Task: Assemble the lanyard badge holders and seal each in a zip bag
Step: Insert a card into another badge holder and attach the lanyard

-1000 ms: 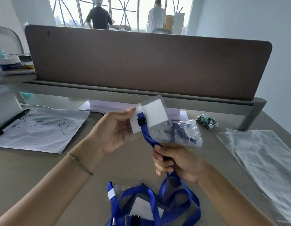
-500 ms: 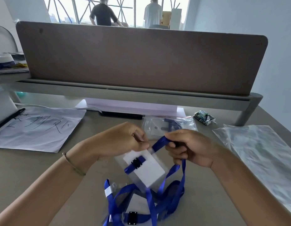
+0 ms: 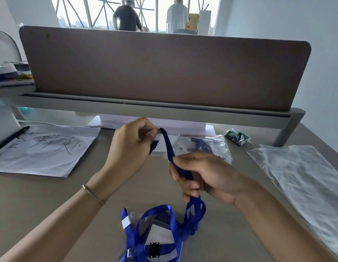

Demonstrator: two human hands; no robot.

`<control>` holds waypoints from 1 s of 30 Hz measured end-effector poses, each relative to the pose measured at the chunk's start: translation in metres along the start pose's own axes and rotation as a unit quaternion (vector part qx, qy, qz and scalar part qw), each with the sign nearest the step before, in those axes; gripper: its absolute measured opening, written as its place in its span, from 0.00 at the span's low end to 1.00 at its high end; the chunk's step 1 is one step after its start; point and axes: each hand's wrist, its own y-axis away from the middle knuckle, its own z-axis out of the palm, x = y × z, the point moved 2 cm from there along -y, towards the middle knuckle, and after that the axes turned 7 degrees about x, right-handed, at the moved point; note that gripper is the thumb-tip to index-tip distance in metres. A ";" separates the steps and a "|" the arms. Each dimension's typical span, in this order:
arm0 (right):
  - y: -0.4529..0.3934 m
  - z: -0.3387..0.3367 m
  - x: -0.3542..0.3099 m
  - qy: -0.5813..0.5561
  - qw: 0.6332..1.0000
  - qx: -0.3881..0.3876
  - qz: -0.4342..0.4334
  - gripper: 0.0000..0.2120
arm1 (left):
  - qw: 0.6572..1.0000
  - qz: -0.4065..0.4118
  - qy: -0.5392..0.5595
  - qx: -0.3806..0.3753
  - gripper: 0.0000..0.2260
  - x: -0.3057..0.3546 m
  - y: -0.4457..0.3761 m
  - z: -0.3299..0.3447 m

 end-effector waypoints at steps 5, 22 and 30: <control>-0.002 0.012 0.006 0.024 0.999 -0.027 0.003 0.18 | 0.992 -0.060 0.102 0.038 0.06 -0.004 -0.004 -0.001; -0.012 -0.016 0.023 -0.036 0.999 -0.014 0.029 0.10 | 0.764 -0.313 0.448 -0.344 0.04 -0.014 -0.005 -0.002; -0.005 -0.018 0.018 0.063 0.998 -0.001 0.003 0.15 | 0.775 -0.237 0.289 -0.509 0.07 -0.016 0.003 0.000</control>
